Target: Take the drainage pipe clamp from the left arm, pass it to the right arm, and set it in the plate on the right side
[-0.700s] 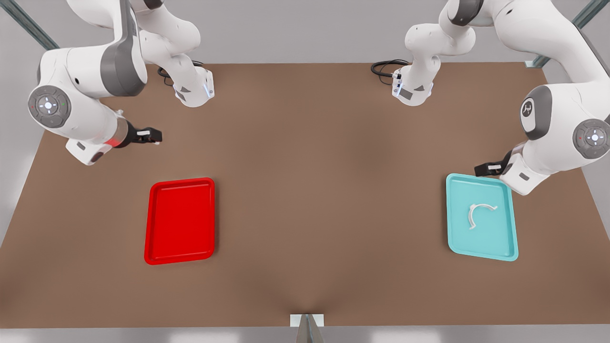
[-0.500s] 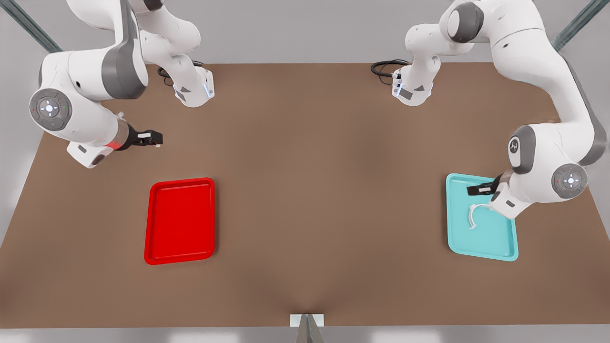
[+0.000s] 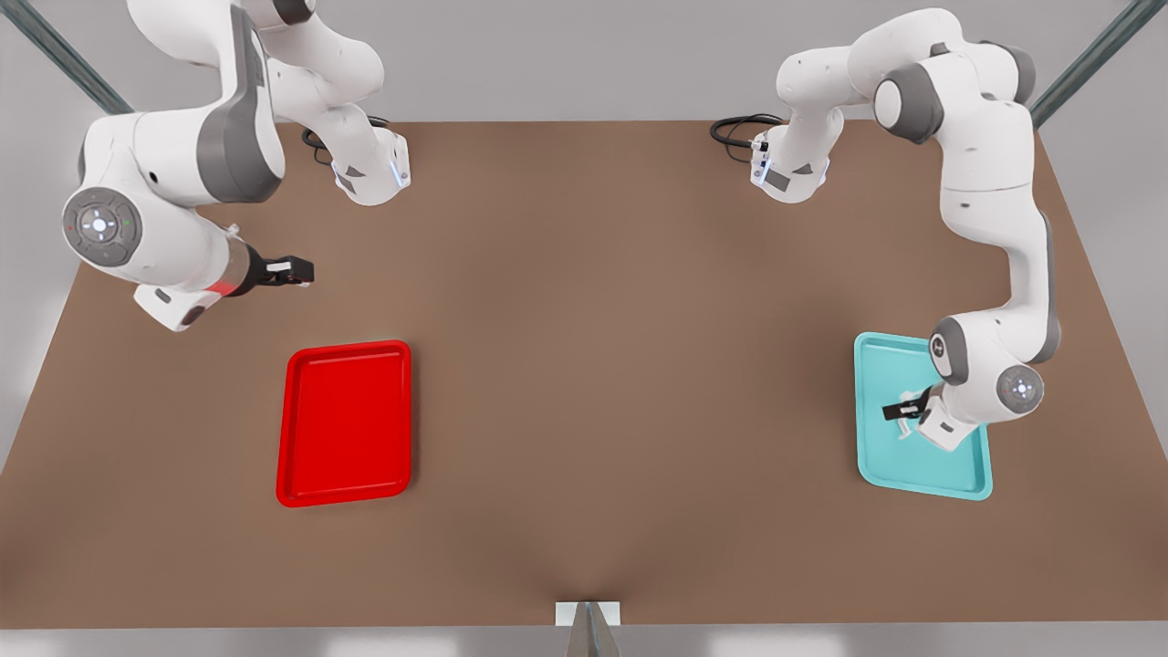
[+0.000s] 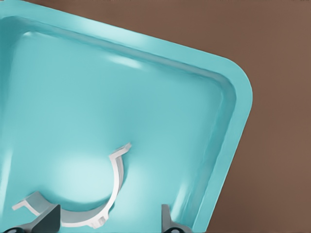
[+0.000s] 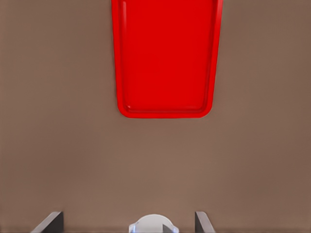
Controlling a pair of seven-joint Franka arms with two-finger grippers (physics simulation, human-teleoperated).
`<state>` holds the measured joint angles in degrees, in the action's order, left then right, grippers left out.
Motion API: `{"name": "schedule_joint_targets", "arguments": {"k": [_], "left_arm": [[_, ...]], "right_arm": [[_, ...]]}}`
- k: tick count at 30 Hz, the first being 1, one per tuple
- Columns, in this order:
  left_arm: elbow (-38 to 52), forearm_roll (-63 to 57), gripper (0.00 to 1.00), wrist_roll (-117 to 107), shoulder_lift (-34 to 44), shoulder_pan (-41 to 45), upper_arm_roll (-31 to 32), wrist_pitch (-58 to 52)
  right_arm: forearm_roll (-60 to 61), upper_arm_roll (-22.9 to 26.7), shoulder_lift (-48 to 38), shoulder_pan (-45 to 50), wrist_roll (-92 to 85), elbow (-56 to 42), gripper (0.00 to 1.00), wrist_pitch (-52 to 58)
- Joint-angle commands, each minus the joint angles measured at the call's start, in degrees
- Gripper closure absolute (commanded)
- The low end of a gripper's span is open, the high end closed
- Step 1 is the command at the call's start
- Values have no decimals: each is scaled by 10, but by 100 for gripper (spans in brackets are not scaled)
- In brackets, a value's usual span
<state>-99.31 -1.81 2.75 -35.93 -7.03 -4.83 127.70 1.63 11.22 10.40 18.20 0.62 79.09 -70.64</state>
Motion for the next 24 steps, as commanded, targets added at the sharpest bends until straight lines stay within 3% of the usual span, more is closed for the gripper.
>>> {"name": "schedule_joint_targets", "arguments": {"k": [1, 12, 13, 14, 15, 17, 20, 21, 24], "left_arm": [[-4, 23, 0, 124, -1, -3, 0, 70], [-14, 52, 0, 179, -34, -15, 0, 71], [-14, 52, 3, 179, -35, -16, 0, 71], [-14, 52, 20, 179, -35, -18, 0, 71], [-14, 52, 29, 179, -34, -18, 0, 70], [-14, 52, 31, 180, -34, -18, 0, 68], [-14, 52, 43, 179, -34, -17, -1, 66], [-14, 52, 52, 179, -34, -18, 0, 66], [-14, 52, 58, 178, -34, -17, 0, 66]], "right_arm": [[4, -1, 1, 4, -4, 1, 0, 2], [9, -4, 10, 20, 1, -2, 0, -1], [10, -4, 11, 21, 2, 0, 0, -2], [10, -4, 10, 22, 2, 2, 0, -1], [11, -4, 11, 22, 2, 4, 0, -1], [12, -4, 11, 22, 2, 5, 0, -1], [15, -4, 11, 21, 2, 11, 0, -1], [22, -3, 10, 21, 2, 17, 0, -1], [23, -3, 11, 20, 2, 18, 0, -1]]}}
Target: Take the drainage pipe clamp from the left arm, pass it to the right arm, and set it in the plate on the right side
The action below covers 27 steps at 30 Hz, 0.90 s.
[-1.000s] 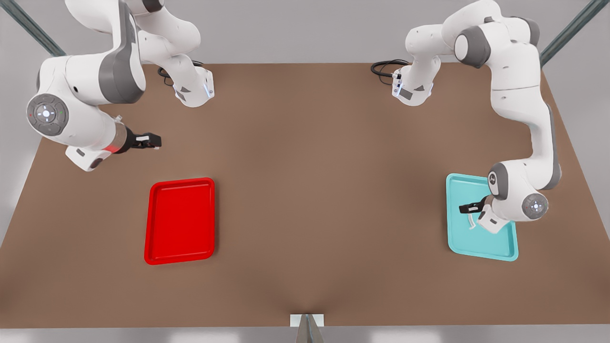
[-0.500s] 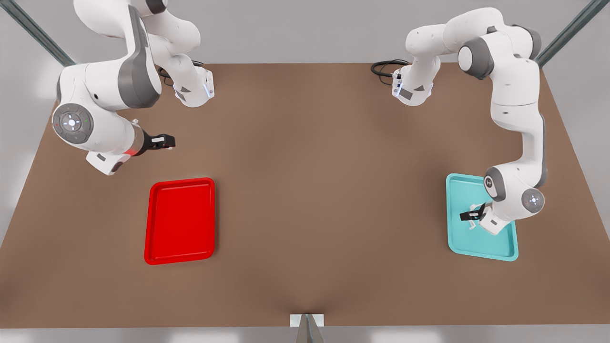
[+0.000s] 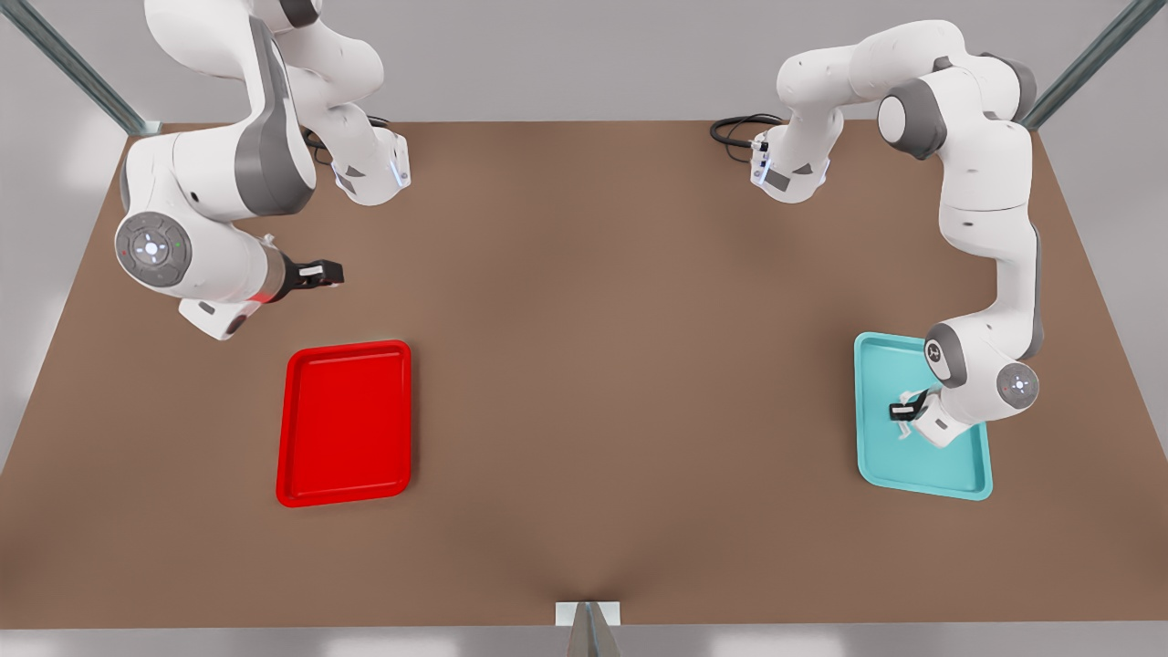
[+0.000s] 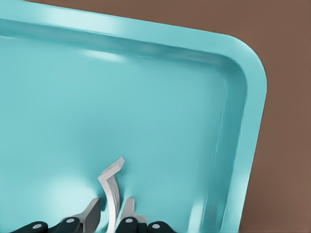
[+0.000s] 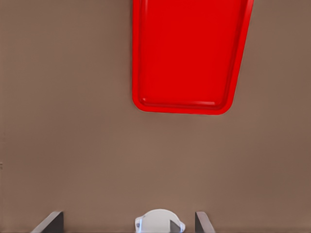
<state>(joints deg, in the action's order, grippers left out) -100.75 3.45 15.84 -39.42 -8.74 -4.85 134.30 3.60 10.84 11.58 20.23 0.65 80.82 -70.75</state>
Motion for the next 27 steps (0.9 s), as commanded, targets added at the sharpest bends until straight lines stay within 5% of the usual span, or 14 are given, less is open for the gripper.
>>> {"name": "schedule_joint_targets", "arguments": {"k": [1, 8, 17, 23, 27], "left_arm": [[0, 0, 58, 47, 0, 0, 0, 0], [0, 0, 79, 41, 0, 0, 0, 0], [0, -1, 79, 7, 23, 2, 0, -22], [4, -3, 79, -364, 116, 108, -1, -122], [96, 1, 79, -588, 110, 180, 8, -236]], "right_arm": [[4, 1, -1, -1, 1, 0, 0, 0], [9, 1, -1, -4, 1, 4, 0, 0], [11, 1, 10, -4, 1, 1, 0, 0], [15, 1, 11, -4, 1, 0, 0, 0], [40, 0, 27, 8, 4, -4, 0, -14]]}}
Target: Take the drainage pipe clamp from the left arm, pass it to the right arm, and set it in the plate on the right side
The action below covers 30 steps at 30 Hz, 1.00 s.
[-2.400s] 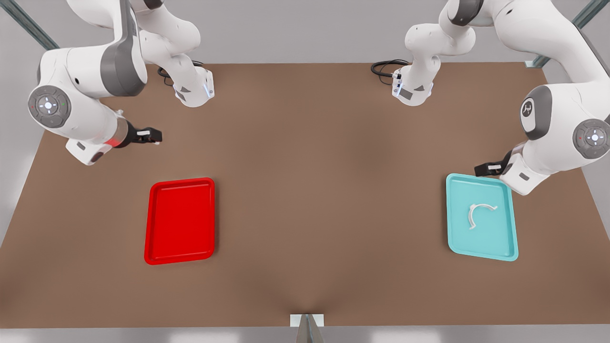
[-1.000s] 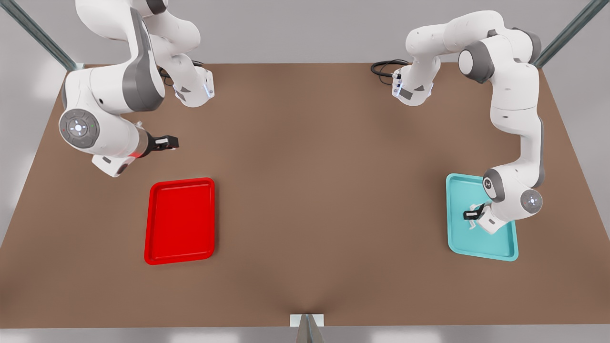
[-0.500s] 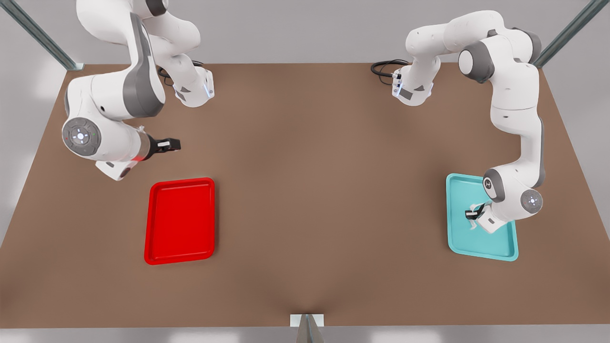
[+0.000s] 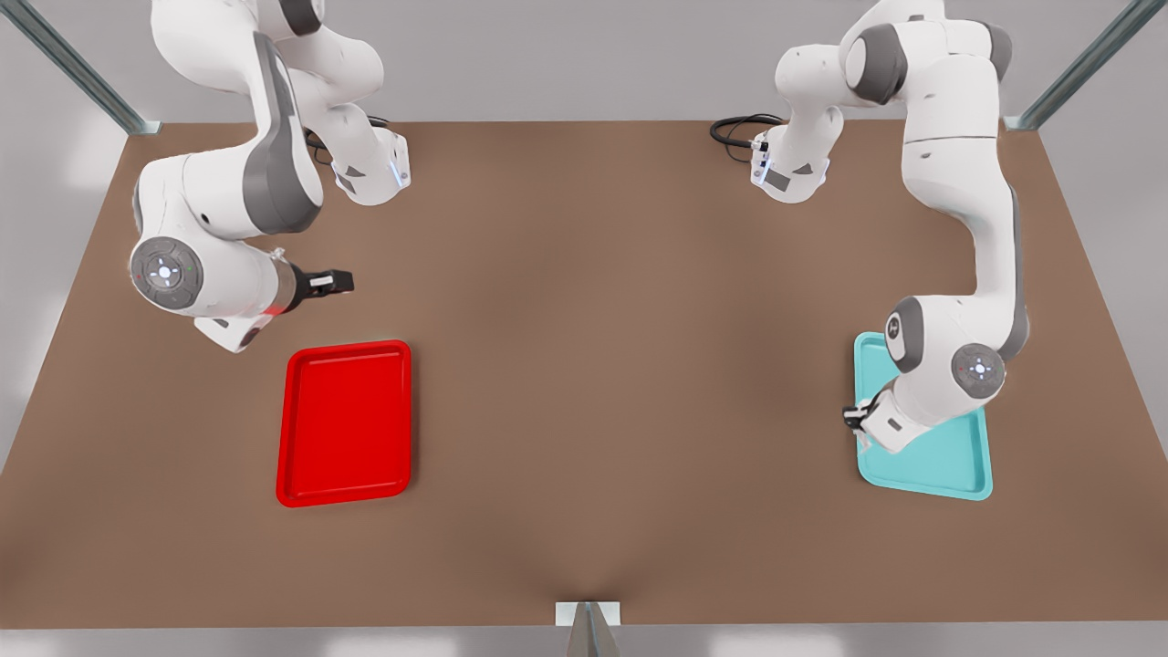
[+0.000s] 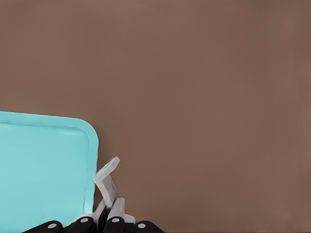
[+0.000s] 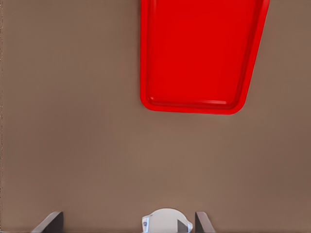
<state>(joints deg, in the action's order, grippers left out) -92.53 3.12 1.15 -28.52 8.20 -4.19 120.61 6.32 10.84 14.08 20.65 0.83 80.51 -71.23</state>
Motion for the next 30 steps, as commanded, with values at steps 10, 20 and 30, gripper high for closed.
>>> {"name": "schedule_joint_targets", "arguments": {"k": [10, 20, 30], "left_arm": [[287, 19, 79, -1218, -155, 184, 105, -164], [325, 16, 79, -1456, -187, 190, 121, -121], [329, 1, 79, -1456, -189, 196, 120, -145]], "right_arm": [[94, -1, 104, 179, 221, -4, 1, -256], [140, -7, -41, 269, 253, 349, 2, -695], [155, -14, 68, 291, 263, 233, 2, -724]]}}
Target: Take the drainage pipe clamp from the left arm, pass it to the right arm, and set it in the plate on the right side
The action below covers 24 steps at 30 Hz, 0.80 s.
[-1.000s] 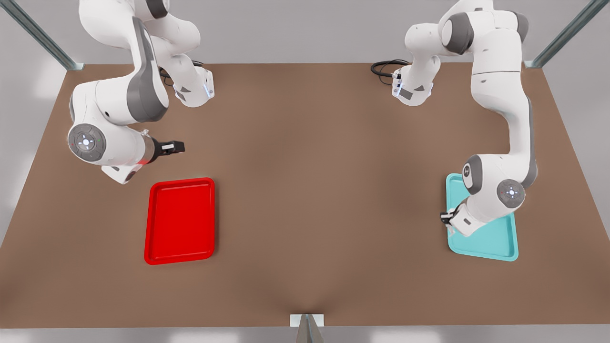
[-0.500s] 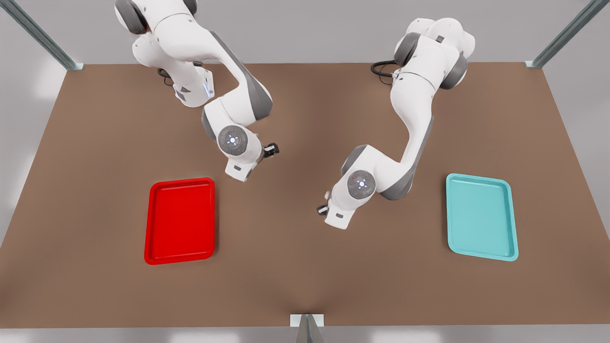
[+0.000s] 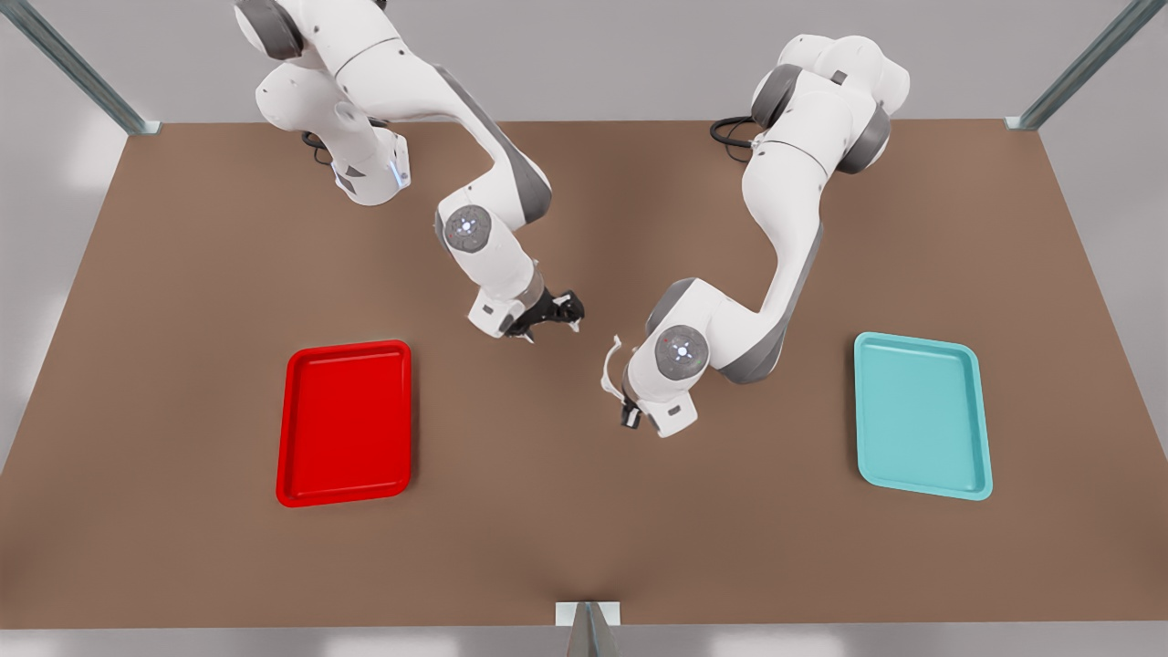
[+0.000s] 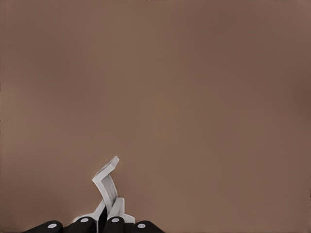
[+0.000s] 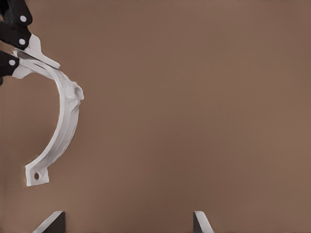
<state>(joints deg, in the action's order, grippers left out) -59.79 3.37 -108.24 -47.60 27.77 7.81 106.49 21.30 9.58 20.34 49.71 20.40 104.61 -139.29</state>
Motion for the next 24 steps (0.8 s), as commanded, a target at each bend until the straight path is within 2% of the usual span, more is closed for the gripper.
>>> {"name": "schedule_joint_targets", "arguments": {"k": [1, 11, 15, 24], "left_arm": [[5, -1, 79, -362, -2, 0, 0, 1], [13, 0, 79, -364, -6, 2, 4, 6], [13, 1, 79, -348, -5, 2, 4, 5], [13, 1, 79, -345, -4, 2, 12, 2]], "right_arm": [[5, -1, 7, 6, 69, -8, 2, -44], [-5, 2, 26, 14, 59, -37, 0, -51], [-16, 3, 70, 10, 54, -89, 0, -52], [-16, 4, 93, 8, 39, -91, 0, -87]]}}
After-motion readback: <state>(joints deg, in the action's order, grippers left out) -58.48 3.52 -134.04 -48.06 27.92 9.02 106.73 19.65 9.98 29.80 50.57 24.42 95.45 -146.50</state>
